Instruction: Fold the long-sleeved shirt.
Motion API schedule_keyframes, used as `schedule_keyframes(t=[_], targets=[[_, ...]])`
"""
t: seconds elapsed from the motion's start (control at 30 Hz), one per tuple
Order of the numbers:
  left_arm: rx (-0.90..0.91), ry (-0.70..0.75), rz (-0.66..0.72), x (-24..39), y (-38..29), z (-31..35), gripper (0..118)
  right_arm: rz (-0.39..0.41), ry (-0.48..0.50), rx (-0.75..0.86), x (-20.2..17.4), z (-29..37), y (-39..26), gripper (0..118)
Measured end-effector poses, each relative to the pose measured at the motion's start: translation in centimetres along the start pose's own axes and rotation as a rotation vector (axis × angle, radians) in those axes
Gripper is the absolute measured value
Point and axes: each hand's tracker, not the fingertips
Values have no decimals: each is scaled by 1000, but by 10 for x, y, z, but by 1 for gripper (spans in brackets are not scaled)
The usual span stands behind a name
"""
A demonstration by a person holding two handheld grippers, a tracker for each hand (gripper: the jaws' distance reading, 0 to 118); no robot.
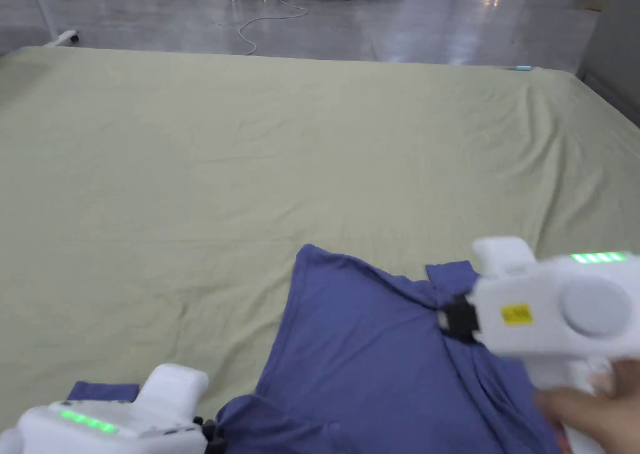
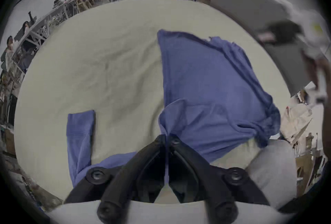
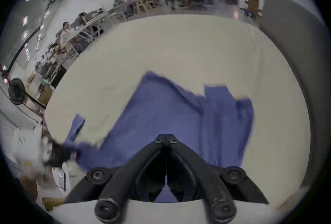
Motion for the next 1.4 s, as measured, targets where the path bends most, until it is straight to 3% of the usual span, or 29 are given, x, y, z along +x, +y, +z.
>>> schedule_keyframes(t=[0.03,0.07,0.13,0.2,0.23,0.3,0.4,0.47,0.5,0.57,0.63,0.7,1.03,1.23,1.4], targets=[[14,-10,9,-1,-1,7,0,9,13,-3,-7,-20,24,3],[35,7,5,-2,-2,15,0,13,44,-14,-13,-45,50,28],[51,4,13,-2,-5,26,0,6,89,-77,-24,-97,91,118],[65,13,15,-2,-9,35,0,-34,36,-200,-34,-162,122,115],[71,13,18,-2,-10,38,0,-49,58,-141,-38,-182,128,115],[88,9,30,1,-13,45,0,-41,-21,-259,-37,-214,124,115],[114,-8,77,-2,-14,53,0,49,-103,-385,-50,-258,122,114],[139,-14,110,-5,-17,59,0,125,-176,-402,-54,-259,108,96],[153,-14,129,-7,-17,62,0,176,-151,-328,-57,-249,111,90],[185,-30,170,-13,-18,70,0,174,-123,-271,-57,-227,116,0],[227,-54,204,-19,-14,84,0,157,-126,-239,-48,-194,113,0],[290,-33,195,-22,-8,102,0,182,-69,-151,-44,-129,112,0],[567,30,142,-38,83,195,0,25,-176,235,69,177,143,0],[747,31,62,-19,204,245,0,32,-283,391,72,294,186,0],[801,61,16,-4,312,274,0,-9,-335,463,78,344,245,0]])
